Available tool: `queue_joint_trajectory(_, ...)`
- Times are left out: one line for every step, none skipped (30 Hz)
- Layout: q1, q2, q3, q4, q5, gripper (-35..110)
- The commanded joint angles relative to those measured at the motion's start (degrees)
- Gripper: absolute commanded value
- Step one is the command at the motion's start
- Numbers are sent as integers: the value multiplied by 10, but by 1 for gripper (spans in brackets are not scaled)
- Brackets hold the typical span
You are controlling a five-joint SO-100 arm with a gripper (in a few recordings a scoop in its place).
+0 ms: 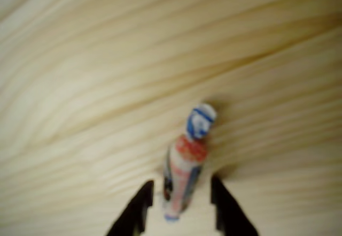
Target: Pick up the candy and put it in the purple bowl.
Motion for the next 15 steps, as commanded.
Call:
queue_joint_trajectory(-1, 4, 4, -11, 156, 10)
queue_joint_trajectory(1, 4, 4, -11, 154, 9)
queue_joint_trajectory(2, 4, 4, -10, 152, 8)
queue_joint_trajectory(3, 4, 4, -10, 150, 7)
queue_joint_trajectory(4, 4, 4, -9, 149, 6)
queue_joint_trajectory(4, 4, 4, -7, 149, 5)
queue_joint_trajectory(4, 4, 4, -5, 147, 2)
queue_joint_trajectory(5, 4, 4, -4, 146, 0)
queue_joint_trajectory(6, 4, 4, -4, 143, 0)
queue_joint_trajectory(7, 4, 4, -4, 143, 0)
queue_joint_trajectory(7, 4, 4, -4, 143, 0)
queue_joint_trajectory(7, 4, 4, -2, 142, 0)
queue_joint_trajectory(7, 4, 4, 1, 142, 0)
queue_joint_trajectory(7, 7, 4, 4, 142, 0)
queue_joint_trajectory(8, 12, 4, 9, 140, 0)
